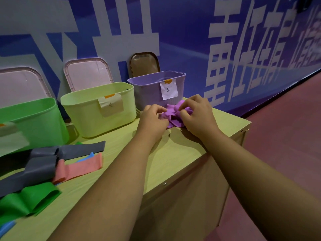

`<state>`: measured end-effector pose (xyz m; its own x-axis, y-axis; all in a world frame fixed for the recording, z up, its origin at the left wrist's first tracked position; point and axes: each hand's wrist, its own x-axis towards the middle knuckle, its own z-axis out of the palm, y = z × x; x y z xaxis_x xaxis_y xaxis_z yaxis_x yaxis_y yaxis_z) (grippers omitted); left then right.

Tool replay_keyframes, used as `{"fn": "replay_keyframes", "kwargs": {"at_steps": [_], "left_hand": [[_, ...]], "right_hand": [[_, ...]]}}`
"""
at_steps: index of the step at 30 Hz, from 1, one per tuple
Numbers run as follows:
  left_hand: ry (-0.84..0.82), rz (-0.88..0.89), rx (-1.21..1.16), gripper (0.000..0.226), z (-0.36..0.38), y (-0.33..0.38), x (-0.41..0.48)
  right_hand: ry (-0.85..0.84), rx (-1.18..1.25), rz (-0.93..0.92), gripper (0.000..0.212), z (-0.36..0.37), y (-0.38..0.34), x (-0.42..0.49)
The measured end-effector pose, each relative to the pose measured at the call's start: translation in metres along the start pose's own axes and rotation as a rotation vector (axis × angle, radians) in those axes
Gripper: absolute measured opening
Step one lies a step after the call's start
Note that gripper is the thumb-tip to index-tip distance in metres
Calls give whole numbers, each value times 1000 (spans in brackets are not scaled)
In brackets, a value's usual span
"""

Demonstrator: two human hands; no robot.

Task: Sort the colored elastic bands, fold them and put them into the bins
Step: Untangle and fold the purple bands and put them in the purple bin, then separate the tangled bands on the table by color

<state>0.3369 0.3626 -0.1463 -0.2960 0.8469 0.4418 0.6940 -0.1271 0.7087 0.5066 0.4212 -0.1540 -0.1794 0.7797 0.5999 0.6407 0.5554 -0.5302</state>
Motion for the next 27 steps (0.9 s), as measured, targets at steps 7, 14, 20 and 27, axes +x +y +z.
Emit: {"fn": "replay_keyframes", "kwargs": {"at_steps": [7, 14, 20, 27], "left_hand": [[97, -238, -117, 17, -28, 18, -17], [-22, -262, 15, 21, -106, 4, -61], [21, -249, 120, 22, -201, -12, -100], [61, -264, 322, 21, -306, -45, -141]], "right_hand": [[-44, -107, -80, 17, -8, -18, -9], [-51, -6, -83, 14, 2, -84, -39], [-199, 121, -150, 18, 25, -170, -66], [-336, 240, -216, 19, 60, -259, -95]]}}
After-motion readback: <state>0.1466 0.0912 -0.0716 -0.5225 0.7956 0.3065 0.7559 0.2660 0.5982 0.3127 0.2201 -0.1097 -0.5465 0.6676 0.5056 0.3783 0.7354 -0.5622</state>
